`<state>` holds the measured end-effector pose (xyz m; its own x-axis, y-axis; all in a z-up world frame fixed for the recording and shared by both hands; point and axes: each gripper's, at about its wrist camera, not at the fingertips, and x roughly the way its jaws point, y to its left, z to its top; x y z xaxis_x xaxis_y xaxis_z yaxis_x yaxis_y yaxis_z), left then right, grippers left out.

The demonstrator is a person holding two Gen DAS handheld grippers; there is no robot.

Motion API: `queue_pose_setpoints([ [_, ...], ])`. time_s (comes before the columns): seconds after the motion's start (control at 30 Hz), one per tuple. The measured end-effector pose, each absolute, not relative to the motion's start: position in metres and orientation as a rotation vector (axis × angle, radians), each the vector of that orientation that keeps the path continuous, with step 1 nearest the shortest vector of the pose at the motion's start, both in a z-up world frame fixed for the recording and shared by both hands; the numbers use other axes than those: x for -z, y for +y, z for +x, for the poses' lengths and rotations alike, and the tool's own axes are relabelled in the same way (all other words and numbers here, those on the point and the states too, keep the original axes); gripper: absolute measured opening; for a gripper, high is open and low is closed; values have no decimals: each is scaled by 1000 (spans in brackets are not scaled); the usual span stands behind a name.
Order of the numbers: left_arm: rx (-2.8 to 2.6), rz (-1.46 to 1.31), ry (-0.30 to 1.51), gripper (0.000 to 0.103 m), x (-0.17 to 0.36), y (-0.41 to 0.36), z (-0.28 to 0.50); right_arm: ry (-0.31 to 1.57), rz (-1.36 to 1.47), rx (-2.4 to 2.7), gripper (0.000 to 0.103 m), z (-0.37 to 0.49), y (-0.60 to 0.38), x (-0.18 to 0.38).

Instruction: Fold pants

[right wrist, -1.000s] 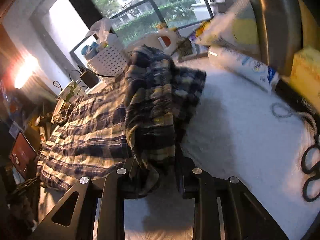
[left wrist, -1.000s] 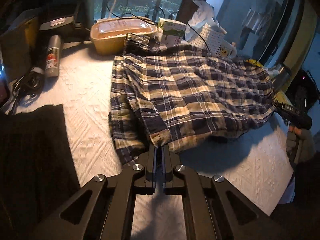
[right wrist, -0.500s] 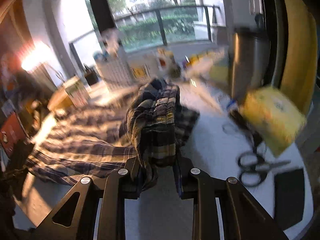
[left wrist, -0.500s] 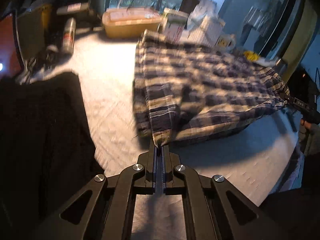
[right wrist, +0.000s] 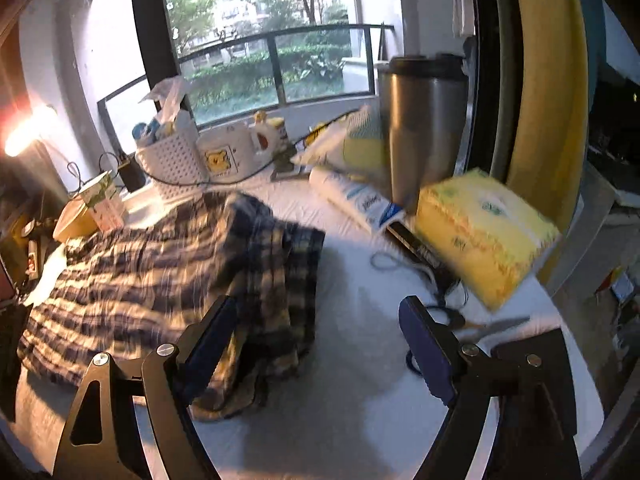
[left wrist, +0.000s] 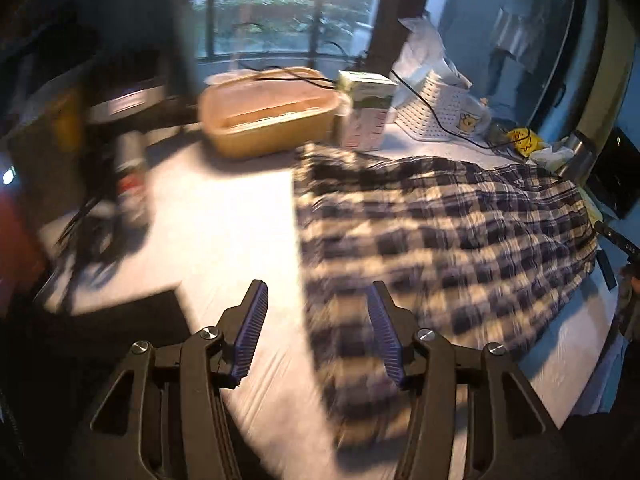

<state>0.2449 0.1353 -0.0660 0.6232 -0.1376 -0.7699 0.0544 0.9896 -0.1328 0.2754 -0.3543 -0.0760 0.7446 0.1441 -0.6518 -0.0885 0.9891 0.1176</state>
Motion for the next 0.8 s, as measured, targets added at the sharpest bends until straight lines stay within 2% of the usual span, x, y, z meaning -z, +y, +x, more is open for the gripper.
queue_pose_setpoints([
  [0.33,175,33,984,50,103,104,335,766,91,-180,85,303,-330,99],
  [0.37,160,46,995,46,107,105,337,771,91,-180,85,307,-328,101],
  [0.43,158,57,1018,18,116,106,341,779,94,-177,85,311,-329,103],
  [0.5,176,48,1000,0,115,109,338,788,102,-172,85,316,-331,106],
  [0.8,73,13,949,0,110,145,342,795,98,-191,85,334,-321,108],
])
